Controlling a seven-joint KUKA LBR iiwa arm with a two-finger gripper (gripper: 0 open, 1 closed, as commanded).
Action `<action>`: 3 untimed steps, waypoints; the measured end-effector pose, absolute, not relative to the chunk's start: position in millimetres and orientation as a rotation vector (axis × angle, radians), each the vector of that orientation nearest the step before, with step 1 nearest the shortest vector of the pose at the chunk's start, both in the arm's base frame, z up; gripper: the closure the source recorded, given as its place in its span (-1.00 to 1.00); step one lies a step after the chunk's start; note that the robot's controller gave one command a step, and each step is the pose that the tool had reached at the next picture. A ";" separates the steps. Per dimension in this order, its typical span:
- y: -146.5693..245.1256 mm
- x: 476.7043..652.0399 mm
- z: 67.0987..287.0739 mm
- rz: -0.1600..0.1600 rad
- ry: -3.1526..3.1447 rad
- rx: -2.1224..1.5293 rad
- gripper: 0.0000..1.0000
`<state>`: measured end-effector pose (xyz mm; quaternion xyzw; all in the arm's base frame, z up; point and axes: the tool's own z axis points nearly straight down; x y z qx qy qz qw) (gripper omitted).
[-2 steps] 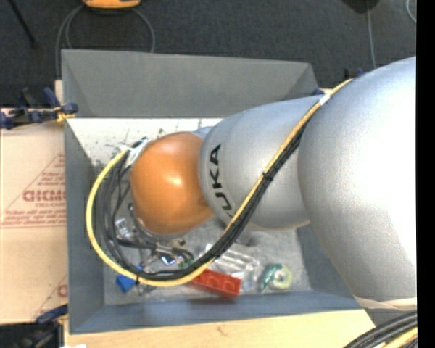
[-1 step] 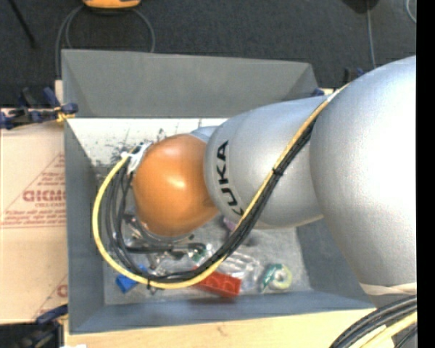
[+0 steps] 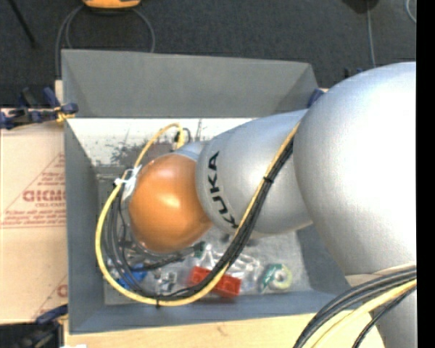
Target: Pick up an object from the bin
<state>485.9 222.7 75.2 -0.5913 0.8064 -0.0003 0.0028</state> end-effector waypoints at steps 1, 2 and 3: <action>223.1 487.3 76.5 0.002 2.535 -1.847 -1.00; 222.2 488.1 79.0 -0.003 2.542 -1.847 1.00; 222.3 490.7 161.4 -0.003 2.538 -1.835 1.00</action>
Offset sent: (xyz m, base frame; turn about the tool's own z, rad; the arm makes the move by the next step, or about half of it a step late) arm 0.0000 0.0000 0.0000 0.0000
